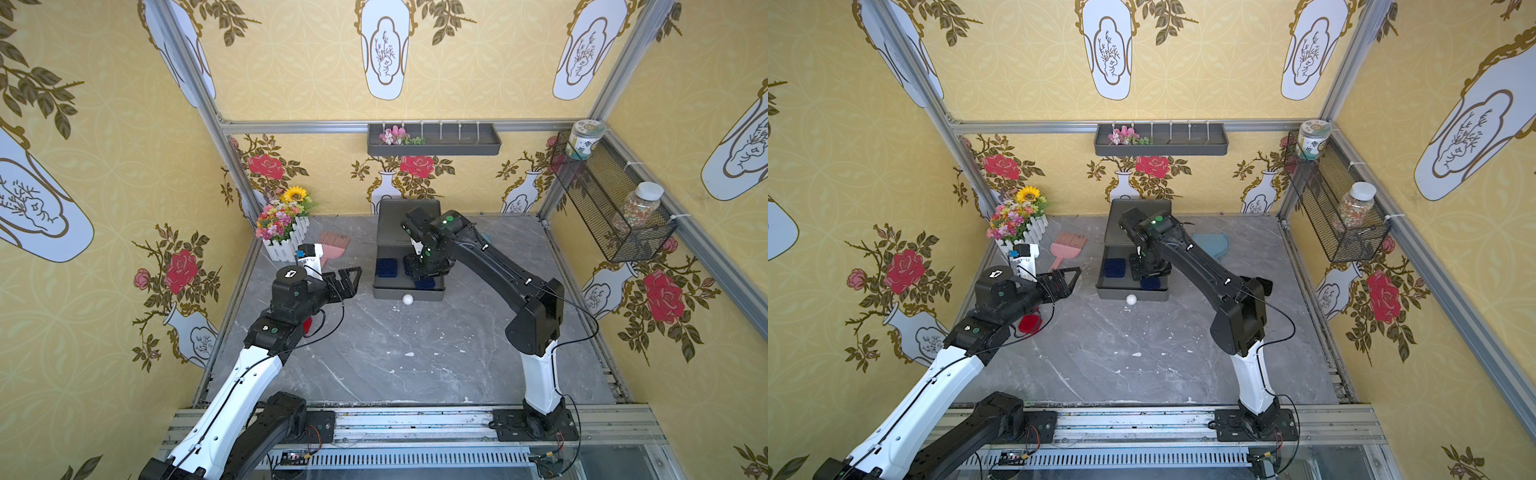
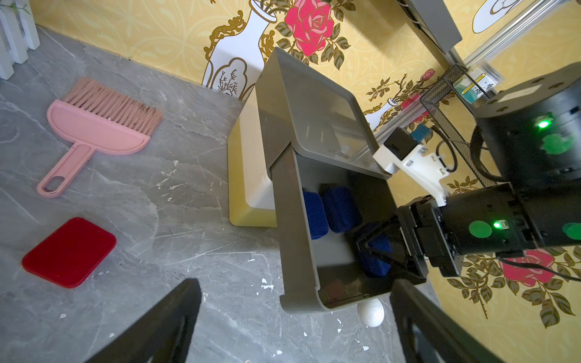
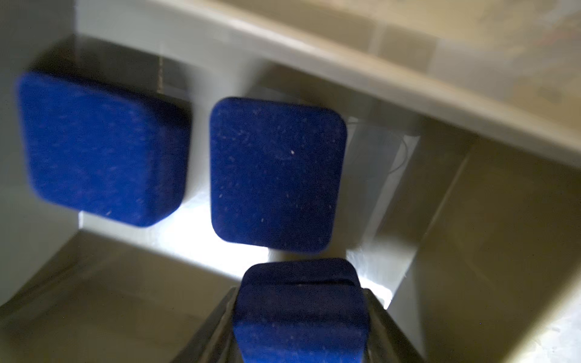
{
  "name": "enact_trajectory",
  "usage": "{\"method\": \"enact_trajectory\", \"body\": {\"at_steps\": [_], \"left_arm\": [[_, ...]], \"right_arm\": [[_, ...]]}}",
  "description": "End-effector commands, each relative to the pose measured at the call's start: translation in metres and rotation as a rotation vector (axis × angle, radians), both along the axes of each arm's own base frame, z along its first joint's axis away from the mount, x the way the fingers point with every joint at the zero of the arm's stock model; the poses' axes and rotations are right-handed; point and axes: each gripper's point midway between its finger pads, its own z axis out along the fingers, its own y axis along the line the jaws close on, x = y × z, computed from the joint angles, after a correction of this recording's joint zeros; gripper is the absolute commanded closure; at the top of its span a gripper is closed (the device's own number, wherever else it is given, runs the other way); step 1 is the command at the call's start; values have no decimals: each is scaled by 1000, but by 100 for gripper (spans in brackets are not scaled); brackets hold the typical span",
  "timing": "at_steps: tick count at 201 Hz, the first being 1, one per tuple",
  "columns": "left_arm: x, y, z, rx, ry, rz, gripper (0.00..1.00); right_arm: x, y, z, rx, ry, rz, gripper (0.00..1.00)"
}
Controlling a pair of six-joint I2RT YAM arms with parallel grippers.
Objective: Place the brooch boxes into the drawer by color
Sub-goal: Place the brooch box in the drawer, then close the drawer in the storage box.
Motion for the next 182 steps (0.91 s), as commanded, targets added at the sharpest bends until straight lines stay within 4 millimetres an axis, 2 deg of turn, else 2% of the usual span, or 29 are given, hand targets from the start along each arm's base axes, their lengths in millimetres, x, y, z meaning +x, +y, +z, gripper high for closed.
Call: {"method": "enact_trajectory", "body": {"at_steps": [1, 23, 28, 53, 74, 90, 95, 115, 134, 149, 151, 161, 182], "left_arm": [[2, 0, 3, 15, -17, -3, 0], [2, 0, 3, 18, -18, -3, 0], [3, 0, 3, 19, -16, -3, 0], [3, 0, 3, 18, -17, -1, 0], [3, 1, 3, 18, -15, 2, 0], [3, 2, 3, 21, -15, 8, 0], [3, 2, 2, 21, -13, 11, 0], [3, 4, 3, 23, -10, 17, 0], [3, 7, 1, 25, -10, 35, 0], [3, 8, 0, 27, -8, 45, 0], [4, 8, -1, 26, -6, 46, 0], [4, 8, -1, 25, -4, 45, 0], [4, 8, 1, 22, -2, 45, 0]], "right_arm": [[5, 0, 5, 3, -24, 2, 29], [8, 0, 9, 5, -37, 0, 23], [12, 2, 19, 23, -66, -2, 22], [14, 1, 39, 40, -129, -5, 20], [8, 6, 61, 65, -199, 16, 19], [-2, 12, 82, 86, -259, 42, 19], [-9, 13, 78, 80, -250, 50, 19], [-33, 22, 88, 120, -285, 86, 19], [-60, 38, 96, 243, -328, 89, 20], [-83, 57, 88, 409, -344, 96, 20], [-86, 59, 91, 443, -349, 95, 21], [-97, 64, 81, 541, -323, 69, 23], [-112, 66, 55, 579, -269, 37, 27]]}}
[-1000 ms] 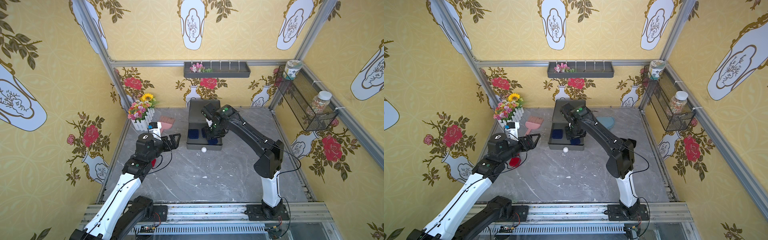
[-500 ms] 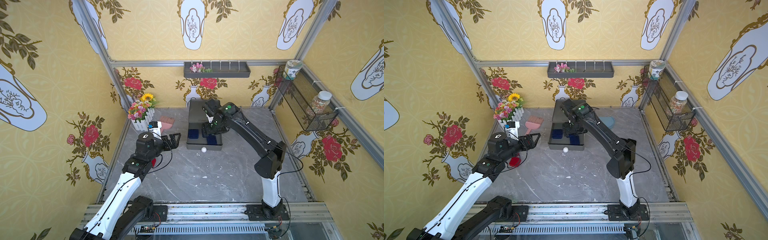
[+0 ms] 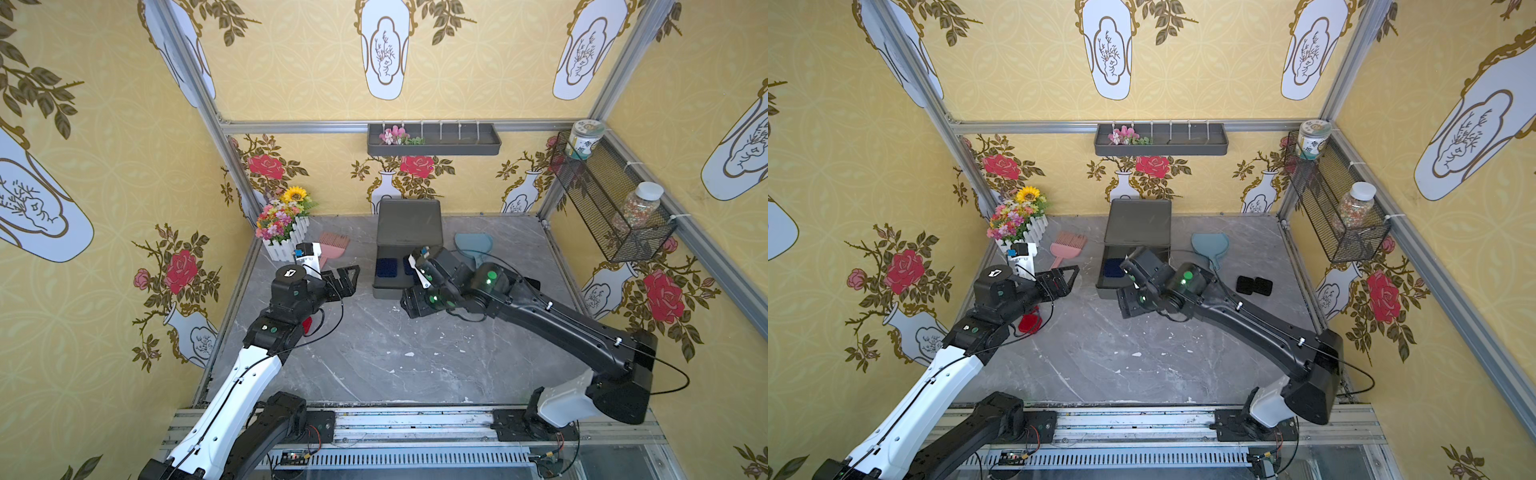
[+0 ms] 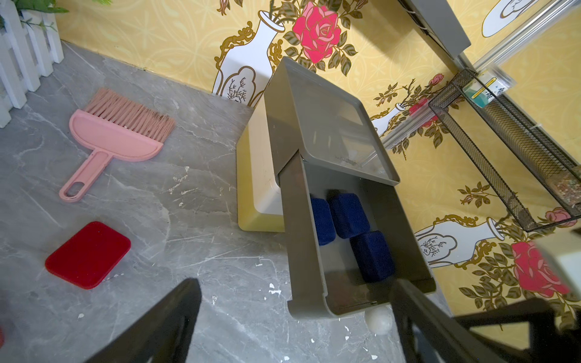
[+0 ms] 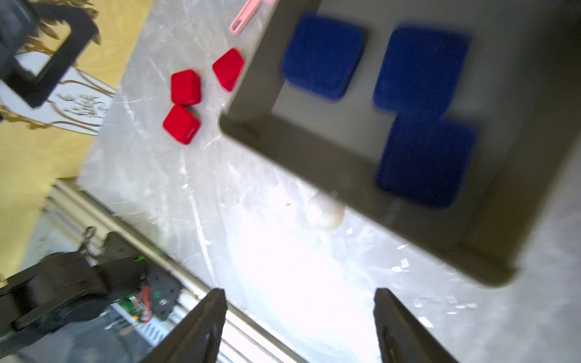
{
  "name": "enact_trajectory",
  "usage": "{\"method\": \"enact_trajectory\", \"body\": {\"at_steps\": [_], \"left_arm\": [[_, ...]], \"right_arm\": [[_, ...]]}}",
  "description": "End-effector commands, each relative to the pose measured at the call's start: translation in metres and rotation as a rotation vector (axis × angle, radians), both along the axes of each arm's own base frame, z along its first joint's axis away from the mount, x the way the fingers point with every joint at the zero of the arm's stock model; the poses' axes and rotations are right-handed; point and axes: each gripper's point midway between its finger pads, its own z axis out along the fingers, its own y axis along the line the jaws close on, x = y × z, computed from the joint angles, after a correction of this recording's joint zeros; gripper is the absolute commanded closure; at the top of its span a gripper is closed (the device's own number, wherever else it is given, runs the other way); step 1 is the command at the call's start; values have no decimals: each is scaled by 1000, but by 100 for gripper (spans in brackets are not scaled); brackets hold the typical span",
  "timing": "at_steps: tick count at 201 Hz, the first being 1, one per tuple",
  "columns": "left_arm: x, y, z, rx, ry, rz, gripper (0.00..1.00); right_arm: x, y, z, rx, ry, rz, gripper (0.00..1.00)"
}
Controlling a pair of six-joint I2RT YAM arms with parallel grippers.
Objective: Place the brooch boxes into the drawer by color
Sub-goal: Close the drawer in the storage box.
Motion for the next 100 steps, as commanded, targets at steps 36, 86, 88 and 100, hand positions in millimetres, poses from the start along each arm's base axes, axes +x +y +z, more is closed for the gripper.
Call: {"method": "enact_trajectory", "body": {"at_steps": [36, 86, 88, 100], "left_arm": [[0, 1, 1, -7, 1, 8, 0], [-2, 2, 0, -9, 6, 12, 0], [-2, 3, 0, -7, 6, 13, 0], [-2, 3, 0, -7, 4, 13, 0]], "right_arm": [[4, 38, -16, 212, 7, -86, 34], [25, 23, -31, 148, -21, -188, 42], [25, 23, -31, 145, -22, -190, 42], [30, 20, -35, 130, -26, -206, 45]]}}
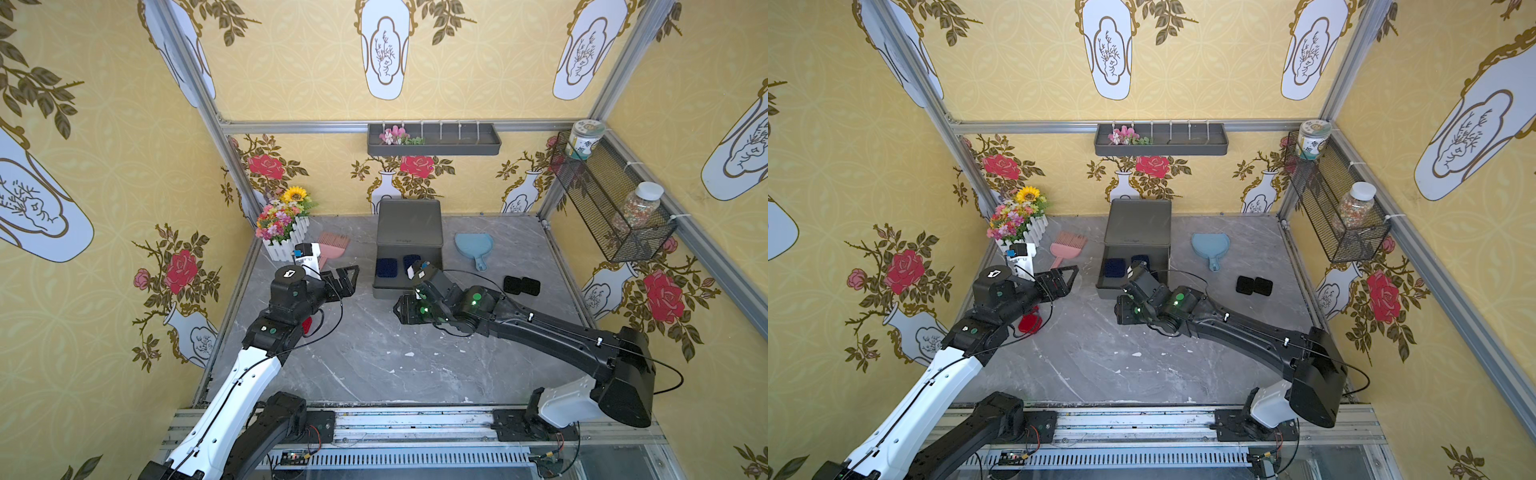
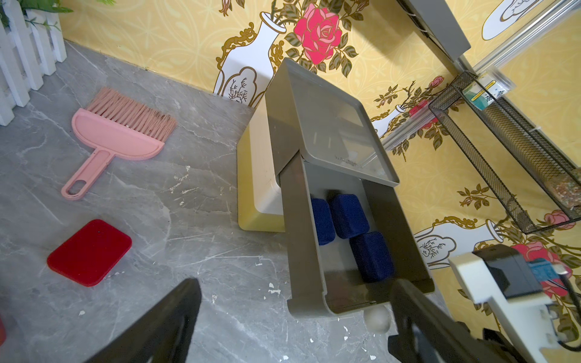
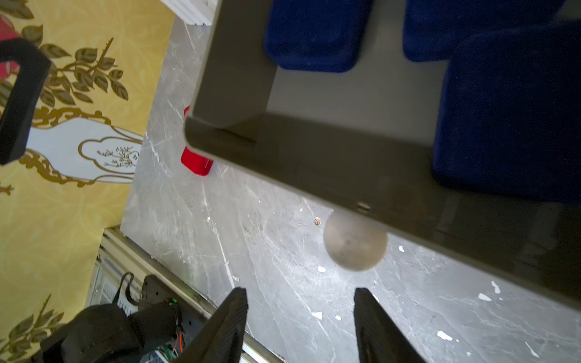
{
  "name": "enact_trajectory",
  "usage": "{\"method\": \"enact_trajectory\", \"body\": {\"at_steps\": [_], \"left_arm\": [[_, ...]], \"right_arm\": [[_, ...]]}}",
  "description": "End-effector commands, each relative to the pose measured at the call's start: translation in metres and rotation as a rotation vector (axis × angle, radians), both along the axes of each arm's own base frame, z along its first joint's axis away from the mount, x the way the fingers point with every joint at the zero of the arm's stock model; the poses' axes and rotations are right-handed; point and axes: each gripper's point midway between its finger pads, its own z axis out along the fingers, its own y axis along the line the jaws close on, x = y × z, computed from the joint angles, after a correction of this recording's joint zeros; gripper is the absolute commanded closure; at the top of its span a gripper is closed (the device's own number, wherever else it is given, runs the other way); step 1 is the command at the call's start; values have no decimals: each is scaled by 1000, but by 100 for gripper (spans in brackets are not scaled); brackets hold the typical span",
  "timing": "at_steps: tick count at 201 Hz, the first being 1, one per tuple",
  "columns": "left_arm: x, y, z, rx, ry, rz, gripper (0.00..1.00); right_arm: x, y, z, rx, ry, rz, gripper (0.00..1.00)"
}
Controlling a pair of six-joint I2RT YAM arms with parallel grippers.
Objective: Place the brooch boxes into the drawer by color
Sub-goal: Close the drawer in the storage box.
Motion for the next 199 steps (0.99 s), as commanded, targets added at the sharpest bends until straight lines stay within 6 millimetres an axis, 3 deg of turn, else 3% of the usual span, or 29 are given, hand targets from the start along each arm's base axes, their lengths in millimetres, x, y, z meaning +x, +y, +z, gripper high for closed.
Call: {"method": "enact_trajectory", "body": {"at_steps": [1, 40, 112, 143, 199], "left_arm": [[0, 2, -1, 0, 5, 9, 0], [0, 2, -1, 8, 5, 7, 0], [2, 2, -1, 18, 3, 8, 0], [2, 3, 1, 25, -1, 9, 0], [2, 3, 2, 30, -3, 9, 0]], "right_arm": [[15, -5, 2, -10, -38, -65, 45], [23, -16, -12, -74, -16, -111, 47], [33, -14, -20, -86, -21, -126, 59], [39, -13, -15, -66, -37, -134, 69], [54, -21, -1, -62, -74, -159, 74]]}}
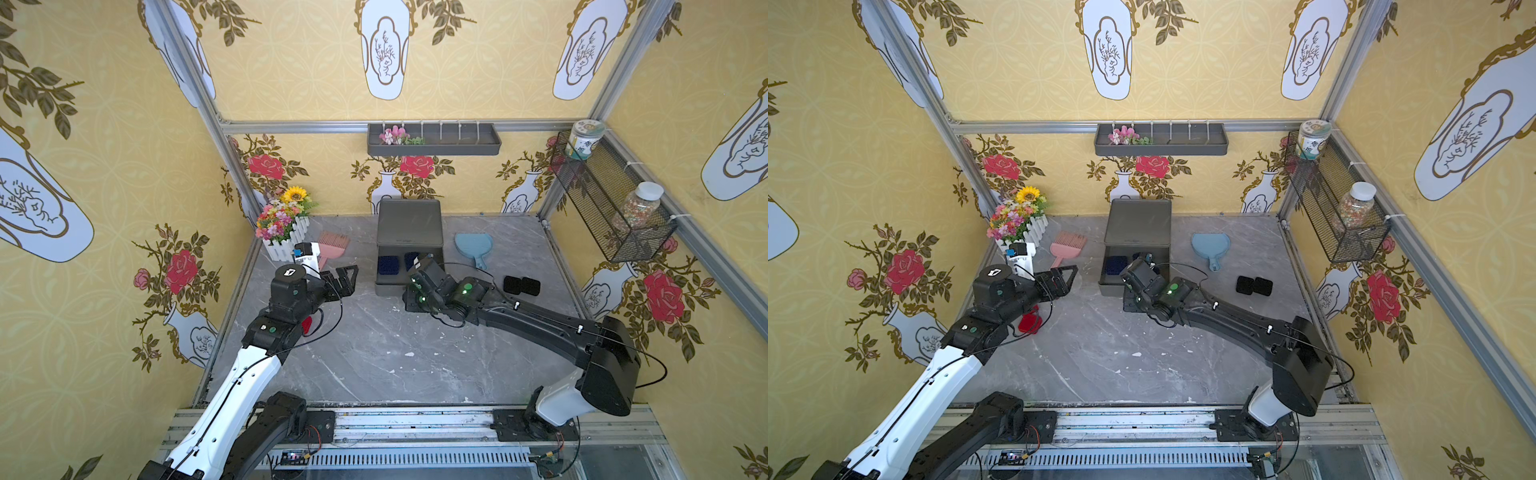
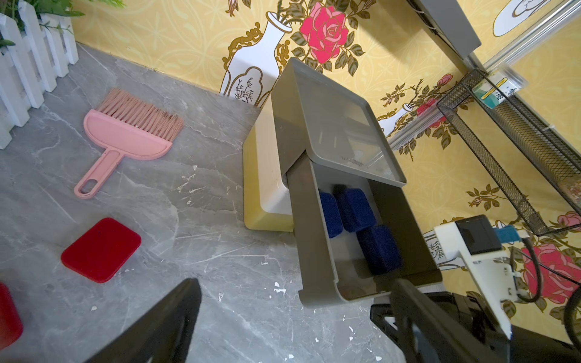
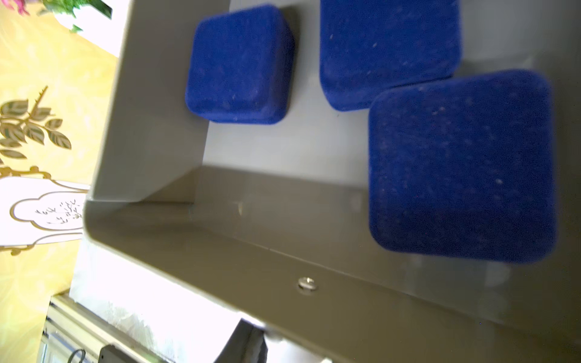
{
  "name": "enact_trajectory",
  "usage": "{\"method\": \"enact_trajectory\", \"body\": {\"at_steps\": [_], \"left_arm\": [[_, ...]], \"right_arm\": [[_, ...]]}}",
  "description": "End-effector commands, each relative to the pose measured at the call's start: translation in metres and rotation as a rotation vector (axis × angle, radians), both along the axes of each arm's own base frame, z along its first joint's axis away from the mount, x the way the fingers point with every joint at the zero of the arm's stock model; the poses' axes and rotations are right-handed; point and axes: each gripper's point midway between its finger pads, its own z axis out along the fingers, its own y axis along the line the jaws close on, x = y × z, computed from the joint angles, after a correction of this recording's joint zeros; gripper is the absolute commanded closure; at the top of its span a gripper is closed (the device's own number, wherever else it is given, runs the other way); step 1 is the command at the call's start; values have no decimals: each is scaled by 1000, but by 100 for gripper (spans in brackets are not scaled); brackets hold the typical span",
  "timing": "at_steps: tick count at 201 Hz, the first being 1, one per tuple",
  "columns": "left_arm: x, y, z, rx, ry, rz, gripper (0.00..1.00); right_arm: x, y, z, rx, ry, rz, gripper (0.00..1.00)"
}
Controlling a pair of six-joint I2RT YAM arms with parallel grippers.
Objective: Place the brooch boxes into the drawer by color
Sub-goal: Close the drawer in the storage box.
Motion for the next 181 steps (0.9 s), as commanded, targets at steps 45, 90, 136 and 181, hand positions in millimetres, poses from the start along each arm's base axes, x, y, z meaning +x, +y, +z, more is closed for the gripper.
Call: {"method": "enact_trajectory", "body": {"at_steps": [45, 90, 136, 181], "left_arm": [[2, 0, 1, 12, -6, -3, 0], [3, 0, -4, 12, 2, 1, 0], [6, -3, -8, 4, 17, -7, 0], [5, -1, -11, 11, 20, -1, 0]], "right_arm": [[40, -12, 21, 3, -89, -35, 74], [71, -5, 19, 25, -107, -40, 74], [101, 2, 16, 44, -130, -49, 73], [121, 0, 13, 24, -155, -62, 72]]}}
